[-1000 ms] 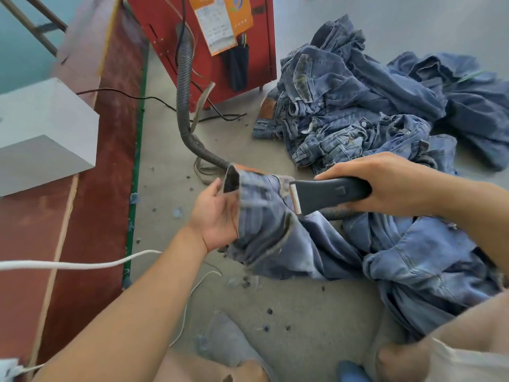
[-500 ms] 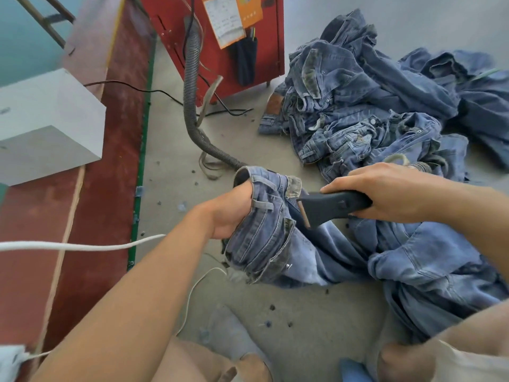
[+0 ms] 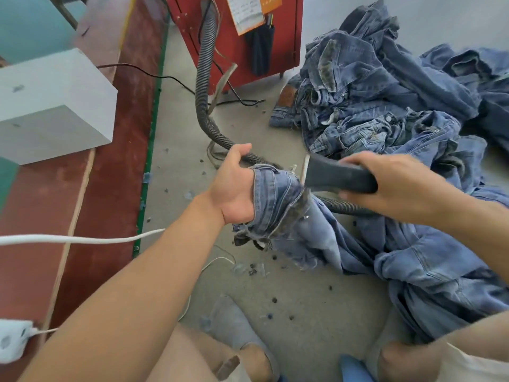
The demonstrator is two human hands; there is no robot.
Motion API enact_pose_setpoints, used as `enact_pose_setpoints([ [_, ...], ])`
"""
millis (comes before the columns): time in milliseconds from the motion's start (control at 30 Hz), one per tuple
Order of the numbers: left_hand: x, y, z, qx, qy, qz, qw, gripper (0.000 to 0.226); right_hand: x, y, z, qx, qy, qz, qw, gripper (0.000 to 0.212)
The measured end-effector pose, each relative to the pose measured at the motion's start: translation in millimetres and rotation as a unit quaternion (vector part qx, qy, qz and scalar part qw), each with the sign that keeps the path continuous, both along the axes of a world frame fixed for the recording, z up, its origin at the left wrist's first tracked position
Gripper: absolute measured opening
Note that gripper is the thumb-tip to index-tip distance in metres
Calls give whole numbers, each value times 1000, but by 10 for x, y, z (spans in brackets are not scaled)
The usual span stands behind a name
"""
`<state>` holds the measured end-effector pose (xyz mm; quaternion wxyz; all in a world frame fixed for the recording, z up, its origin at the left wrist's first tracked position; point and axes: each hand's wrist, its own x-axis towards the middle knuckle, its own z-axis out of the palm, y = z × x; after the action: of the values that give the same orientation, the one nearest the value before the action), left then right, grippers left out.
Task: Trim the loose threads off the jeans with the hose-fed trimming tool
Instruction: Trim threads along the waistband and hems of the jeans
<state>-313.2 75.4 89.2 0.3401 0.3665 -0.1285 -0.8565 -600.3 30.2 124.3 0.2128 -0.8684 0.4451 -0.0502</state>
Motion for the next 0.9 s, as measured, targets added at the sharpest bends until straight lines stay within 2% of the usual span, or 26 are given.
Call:
enact_pose_setpoints([
  [100, -127, -9, 8, -22, -16, -5, 1000, 58, 128, -9, 34, 12, -95, -175, 980, 39],
  [233, -358, 43, -41, -32, 20, -3, 999, 65, 234, 105, -42, 177, -181, -276, 927, 49],
  [300, -473, 73, -74, -39, 18, -26, 999, 61, 268, 161, -94, 231, -192, -290, 909, 51],
  [400, -544, 104, -87, -40, -42, -41, 997, 36, 249, 133, -152, 224, -173, -307, 909, 39],
  [467, -528, 119, -90, -11, -76, -12, 997, 32, 179, 79, -166, 214, -183, -330, 901, 29],
  [700, -501, 134, -133, 24, -45, 91, 995, 46, 167, 102, -307, 243, -195, -335, 889, 30],
  [900, -414, 185, -91, 21, -21, 104, 994, 52, 171, 128, -337, 264, -155, -318, 897, 48],
])
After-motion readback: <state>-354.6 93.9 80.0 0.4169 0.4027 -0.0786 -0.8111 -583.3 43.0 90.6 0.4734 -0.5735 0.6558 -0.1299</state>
